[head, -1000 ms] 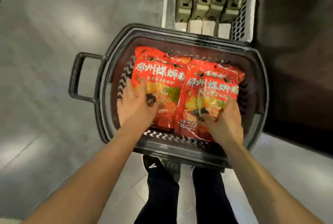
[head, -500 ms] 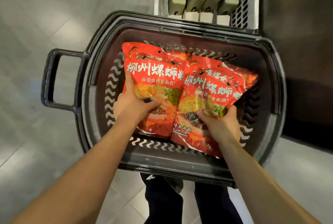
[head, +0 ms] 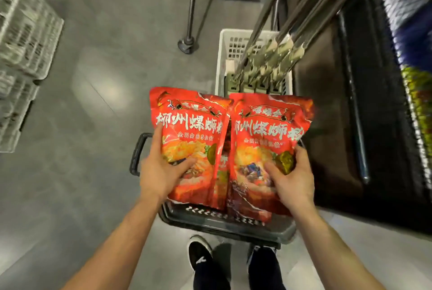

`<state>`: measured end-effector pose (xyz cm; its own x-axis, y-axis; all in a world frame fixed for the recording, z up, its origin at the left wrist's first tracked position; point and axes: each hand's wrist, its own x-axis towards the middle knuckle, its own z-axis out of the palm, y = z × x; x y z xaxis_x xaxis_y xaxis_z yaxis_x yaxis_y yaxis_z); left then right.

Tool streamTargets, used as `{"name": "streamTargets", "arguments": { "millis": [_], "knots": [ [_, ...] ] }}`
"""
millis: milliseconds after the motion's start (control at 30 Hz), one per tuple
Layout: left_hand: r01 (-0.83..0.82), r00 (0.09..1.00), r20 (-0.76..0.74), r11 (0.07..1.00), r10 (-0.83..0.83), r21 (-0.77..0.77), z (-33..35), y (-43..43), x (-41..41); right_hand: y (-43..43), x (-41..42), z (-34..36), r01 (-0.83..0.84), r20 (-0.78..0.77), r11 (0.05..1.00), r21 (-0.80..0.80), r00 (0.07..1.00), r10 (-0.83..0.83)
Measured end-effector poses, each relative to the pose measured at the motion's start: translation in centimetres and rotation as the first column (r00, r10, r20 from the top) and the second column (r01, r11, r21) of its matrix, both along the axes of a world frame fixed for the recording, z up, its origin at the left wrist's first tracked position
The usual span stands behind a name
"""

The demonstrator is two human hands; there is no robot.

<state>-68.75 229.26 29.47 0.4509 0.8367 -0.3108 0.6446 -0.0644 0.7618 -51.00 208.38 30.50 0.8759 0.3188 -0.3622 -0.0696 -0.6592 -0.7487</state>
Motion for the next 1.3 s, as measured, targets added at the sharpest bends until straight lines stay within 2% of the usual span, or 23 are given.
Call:
{"name": "streamTargets", "arguments": {
  "millis": [133,267,400,600,733,933,1133,1300],
  "knots": [
    [-0.047,0.970,0.243,0.994,0.022,0.099,12.9,2.3,1.8,1.2,2.8,13.5,-0.015,0.138,0.980,0.198,0.990,-0.013],
    [-0.029,0.892,0.447,0.980,-0.064,0.198,26.6,3.4,4.9,0.7,6.3,27.6,-0.038,0.261,0.922,0.385,0.963,-0.070],
    [0.018,0.795,0.576,0.957,-0.189,0.289,38.5,1.1,8.8,-2.9,9.4,39.7,-0.057,0.337,0.832,0.551,0.928,-0.160],
    [0.055,0.680,0.666,0.927,-0.308,0.372,48.6,-5.5,14.5,-10.6,14.8,49.6,-0.134,0.432,0.771,0.623,0.880,-0.197],
    [0.096,0.625,0.695,0.919,-0.354,0.382,51.5,-11.1,19.0,-16.4,18.7,52.2,-0.119,0.425,0.749,0.652,0.875,-0.231],
    [0.123,0.612,0.721,0.940,-0.323,0.317,50.8,-20.8,26.2,-25.4,26.2,51.4,-0.129,0.366,0.735,0.666,0.914,-0.172],
    [0.172,0.641,0.710,0.956,-0.290,0.236,47.4,-28.7,32.4,-32.0,32.9,49.6,-0.059,0.270,0.744,0.665,0.948,-0.166],
    [0.200,0.677,0.688,0.965,-0.262,0.171,44.9,-30.9,36.3,-33.9,36.9,47.8,-0.012,0.207,0.748,0.664,0.964,-0.168]
  ]
}}
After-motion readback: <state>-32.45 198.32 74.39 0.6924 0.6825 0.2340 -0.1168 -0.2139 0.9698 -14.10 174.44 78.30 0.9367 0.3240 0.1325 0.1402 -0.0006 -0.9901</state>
